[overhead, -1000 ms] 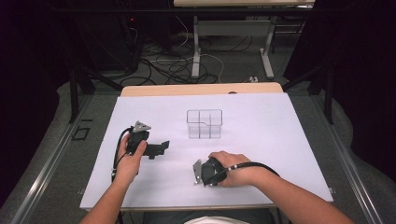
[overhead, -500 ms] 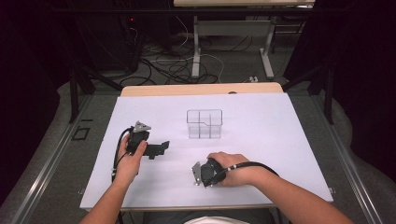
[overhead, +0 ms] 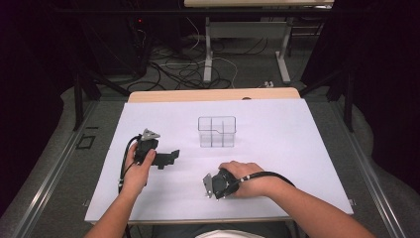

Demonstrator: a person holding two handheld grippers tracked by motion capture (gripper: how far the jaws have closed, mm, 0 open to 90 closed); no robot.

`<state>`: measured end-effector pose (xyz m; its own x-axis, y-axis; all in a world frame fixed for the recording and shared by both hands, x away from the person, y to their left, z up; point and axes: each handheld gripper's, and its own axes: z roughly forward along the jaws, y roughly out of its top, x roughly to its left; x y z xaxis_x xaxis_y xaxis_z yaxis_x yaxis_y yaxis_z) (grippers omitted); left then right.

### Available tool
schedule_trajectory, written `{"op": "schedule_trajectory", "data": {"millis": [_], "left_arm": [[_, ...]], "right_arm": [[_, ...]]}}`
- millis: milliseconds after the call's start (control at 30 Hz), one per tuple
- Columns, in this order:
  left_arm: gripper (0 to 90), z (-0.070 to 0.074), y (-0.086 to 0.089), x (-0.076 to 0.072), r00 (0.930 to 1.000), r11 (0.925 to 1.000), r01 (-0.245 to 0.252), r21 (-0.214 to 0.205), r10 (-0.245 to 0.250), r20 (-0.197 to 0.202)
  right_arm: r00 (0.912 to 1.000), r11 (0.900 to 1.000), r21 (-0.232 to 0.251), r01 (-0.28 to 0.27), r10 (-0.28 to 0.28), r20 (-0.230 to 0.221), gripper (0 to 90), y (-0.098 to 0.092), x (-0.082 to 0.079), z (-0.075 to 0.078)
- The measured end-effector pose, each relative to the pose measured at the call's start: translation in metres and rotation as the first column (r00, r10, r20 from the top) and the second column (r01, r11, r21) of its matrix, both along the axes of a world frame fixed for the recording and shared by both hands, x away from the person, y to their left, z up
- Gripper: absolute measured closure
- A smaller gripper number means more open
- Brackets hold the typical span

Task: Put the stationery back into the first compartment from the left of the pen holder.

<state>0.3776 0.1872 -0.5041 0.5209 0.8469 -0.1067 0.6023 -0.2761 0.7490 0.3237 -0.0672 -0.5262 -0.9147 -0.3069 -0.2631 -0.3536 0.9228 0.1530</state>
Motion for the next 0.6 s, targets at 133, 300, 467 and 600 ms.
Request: {"op": "schedule_trajectory", "data": {"millis": [133,300,467,600], "left_arm": [[6.8,0.0001,0.0003,0.0002,1.0000,1.0000,-0.005,-0.002,0.005,0.001],[6.8,-0.0003,0.0008,0.0005,1.0000,1.0000,-0.005,-0.007,0.005,0.004],[6.8,-0.0005,0.0010,0.0002,0.9999,0.9999,-0.009,-0.006,0.009,-0.006],[6.8,-0.0007,0.0016,0.0009,0.9999,0.9999,-0.011,-0.007,0.011,0.001]], "right_arm": [[0.9996,0.9998,0.019,0.011,-0.012,0.026,79.7,-0.0003,0.0003,0.0032],[0.9993,0.9991,0.040,0.017,-0.018,0.032,79.7,0.0003,0.0029,0.0071],[0.9985,0.9984,0.044,0.037,-0.038,0.039,79.8,0.0013,0.0039,0.0083],[0.9977,0.9964,0.061,0.059,-0.061,0.029,79.8,0.0033,0.0069,0.0101]]}}
